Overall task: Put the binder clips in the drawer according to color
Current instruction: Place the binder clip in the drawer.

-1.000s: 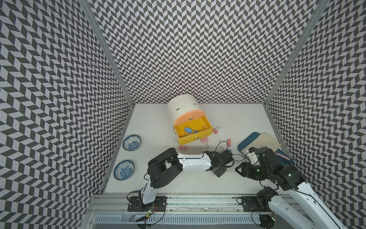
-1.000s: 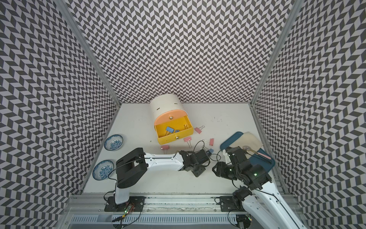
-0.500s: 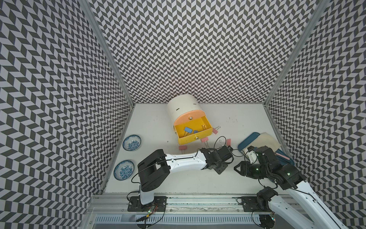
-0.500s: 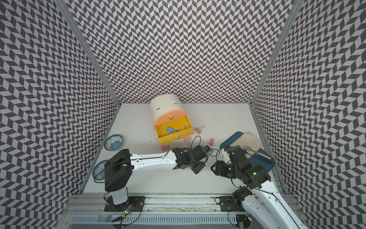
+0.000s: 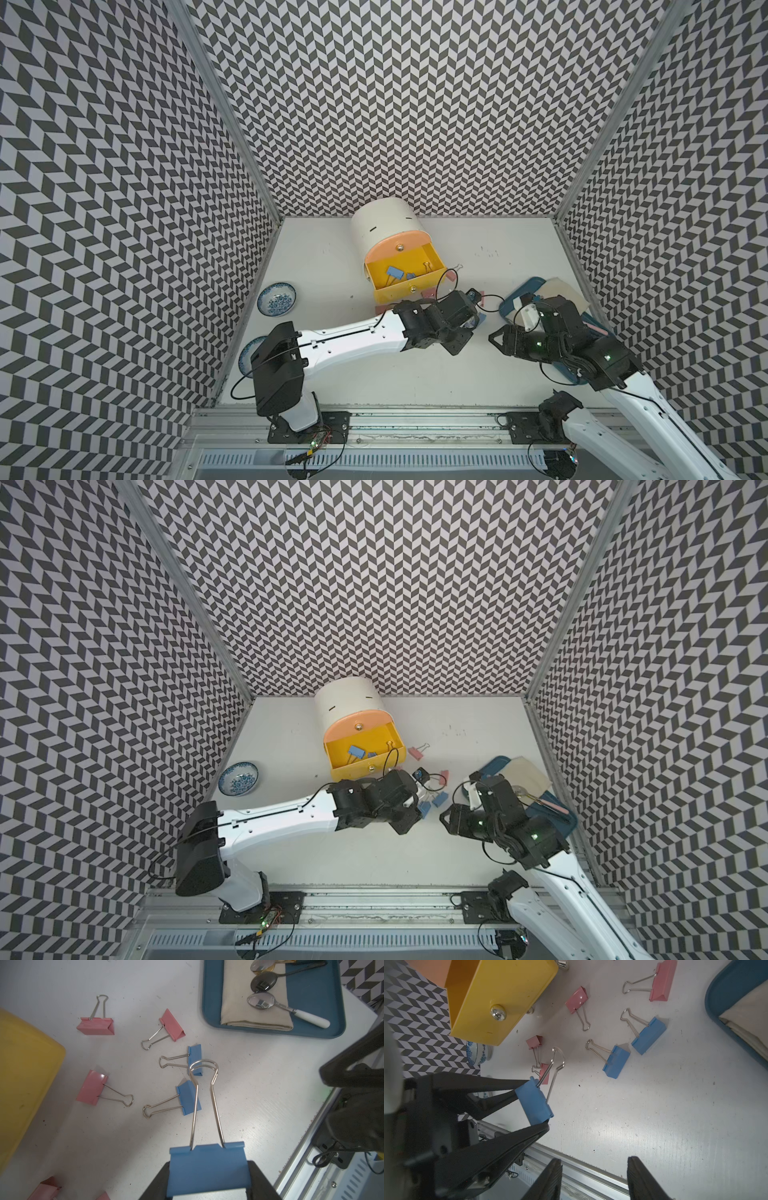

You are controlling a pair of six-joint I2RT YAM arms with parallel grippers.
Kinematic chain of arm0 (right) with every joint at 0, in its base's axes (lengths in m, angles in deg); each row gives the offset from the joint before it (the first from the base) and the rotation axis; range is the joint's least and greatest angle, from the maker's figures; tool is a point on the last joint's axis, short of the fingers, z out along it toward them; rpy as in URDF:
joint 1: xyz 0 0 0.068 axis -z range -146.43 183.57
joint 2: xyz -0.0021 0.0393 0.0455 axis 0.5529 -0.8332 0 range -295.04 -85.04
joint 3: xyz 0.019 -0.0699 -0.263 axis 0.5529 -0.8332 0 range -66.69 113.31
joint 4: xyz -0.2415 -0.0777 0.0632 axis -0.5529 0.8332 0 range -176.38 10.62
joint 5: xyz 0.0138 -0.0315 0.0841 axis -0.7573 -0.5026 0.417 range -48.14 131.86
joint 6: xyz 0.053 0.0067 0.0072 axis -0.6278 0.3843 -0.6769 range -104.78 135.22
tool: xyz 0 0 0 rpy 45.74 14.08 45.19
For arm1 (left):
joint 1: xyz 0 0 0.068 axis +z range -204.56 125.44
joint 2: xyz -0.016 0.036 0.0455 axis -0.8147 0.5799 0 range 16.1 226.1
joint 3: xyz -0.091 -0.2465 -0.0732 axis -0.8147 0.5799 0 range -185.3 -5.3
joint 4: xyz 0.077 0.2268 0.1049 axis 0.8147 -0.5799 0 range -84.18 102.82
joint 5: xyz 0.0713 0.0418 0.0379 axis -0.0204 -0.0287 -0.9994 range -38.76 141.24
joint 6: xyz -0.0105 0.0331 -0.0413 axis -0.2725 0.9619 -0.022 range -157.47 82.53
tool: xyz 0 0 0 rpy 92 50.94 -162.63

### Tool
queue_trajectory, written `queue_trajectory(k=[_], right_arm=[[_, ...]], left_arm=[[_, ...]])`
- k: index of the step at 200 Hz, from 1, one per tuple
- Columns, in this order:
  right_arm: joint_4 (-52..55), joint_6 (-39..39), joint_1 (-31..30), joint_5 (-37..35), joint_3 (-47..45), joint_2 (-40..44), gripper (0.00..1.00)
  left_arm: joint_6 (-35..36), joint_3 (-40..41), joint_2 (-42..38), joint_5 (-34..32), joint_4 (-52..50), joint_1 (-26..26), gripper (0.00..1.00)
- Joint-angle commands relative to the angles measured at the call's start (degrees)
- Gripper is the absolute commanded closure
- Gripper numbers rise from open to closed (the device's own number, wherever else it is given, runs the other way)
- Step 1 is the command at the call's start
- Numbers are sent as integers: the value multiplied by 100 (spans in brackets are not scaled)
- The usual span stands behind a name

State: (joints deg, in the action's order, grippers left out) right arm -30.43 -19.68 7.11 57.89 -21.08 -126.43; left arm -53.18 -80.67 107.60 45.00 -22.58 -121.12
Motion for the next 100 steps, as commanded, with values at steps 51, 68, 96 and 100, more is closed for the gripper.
queue_trajectory(k=[51,68,96,100], right_arm=[[-1156,332,-9,481,827,-946,45],[-1471,366,-11,816,949,-1171,44],[-2010,342,-9,1386,1157,-1592,45],[-2078,334,-18,1448,1188,-1654,44]], left_arm=[[-100,-501,-822,-72,-734,560,53],[-35,-578,-968,-45,-846,814,53],[156,-678,-1091,41,-1053,1278,53],[186,-680,-1106,61,-1074,1348,53]])
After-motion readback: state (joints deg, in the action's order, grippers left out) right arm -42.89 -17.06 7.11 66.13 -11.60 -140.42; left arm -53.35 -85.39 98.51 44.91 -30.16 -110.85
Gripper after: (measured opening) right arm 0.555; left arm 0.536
